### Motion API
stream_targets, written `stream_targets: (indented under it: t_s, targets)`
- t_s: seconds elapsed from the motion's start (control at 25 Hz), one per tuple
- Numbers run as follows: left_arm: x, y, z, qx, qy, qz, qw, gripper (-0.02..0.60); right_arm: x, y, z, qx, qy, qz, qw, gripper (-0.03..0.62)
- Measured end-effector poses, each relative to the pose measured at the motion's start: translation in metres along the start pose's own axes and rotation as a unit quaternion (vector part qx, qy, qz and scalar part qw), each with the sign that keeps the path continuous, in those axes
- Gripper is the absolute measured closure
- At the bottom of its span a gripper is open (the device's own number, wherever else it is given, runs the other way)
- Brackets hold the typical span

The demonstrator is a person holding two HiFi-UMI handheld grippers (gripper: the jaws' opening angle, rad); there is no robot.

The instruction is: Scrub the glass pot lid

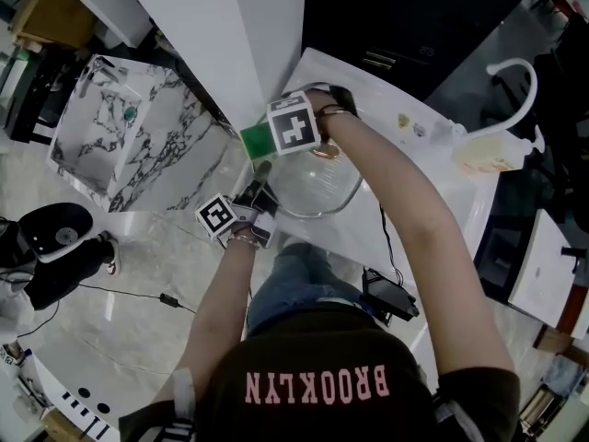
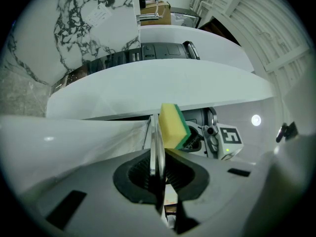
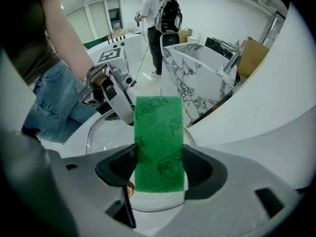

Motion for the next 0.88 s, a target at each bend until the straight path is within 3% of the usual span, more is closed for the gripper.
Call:
stream_targets:
  t_s: [0.36,0.56,0.72,0.88]
  targets:
    - [0.000,0.000,-0.001,0.001,-0.004,-0.005,1.0000,0.560,0.013,0.000,0.016,-0.003,-0.061,-0.008,0.998,0.321]
    - [0.000,0.000,0.000,0.002,-0.003,-0.005,1.0000,0.560,0.022,-0.004,0.037,0.020,-0.118,-0.012,0.993,0.322]
    - [0.001,-0.001,0.000,0.003,-0.003,-0.004,1.0000,0.560,0.028,-0.006,0.072,0.028,-0.188,-0.003,0.982,0.322]
    - [0.002,-0.001,0.001,0.003,-0.003,-0.003,1.0000,0.560,0.031,-0.009,0.113,0.043,-0.275,0.003,0.960,0.322]
Point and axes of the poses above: the fingertips, and each gripper's own axes: y backward along the fingers, x to its right, z out of its underside, the point moved 9 cm from there along y, backward along the fingers, and after that the axes turned 6 degrees about y, right-handed, at the moved point
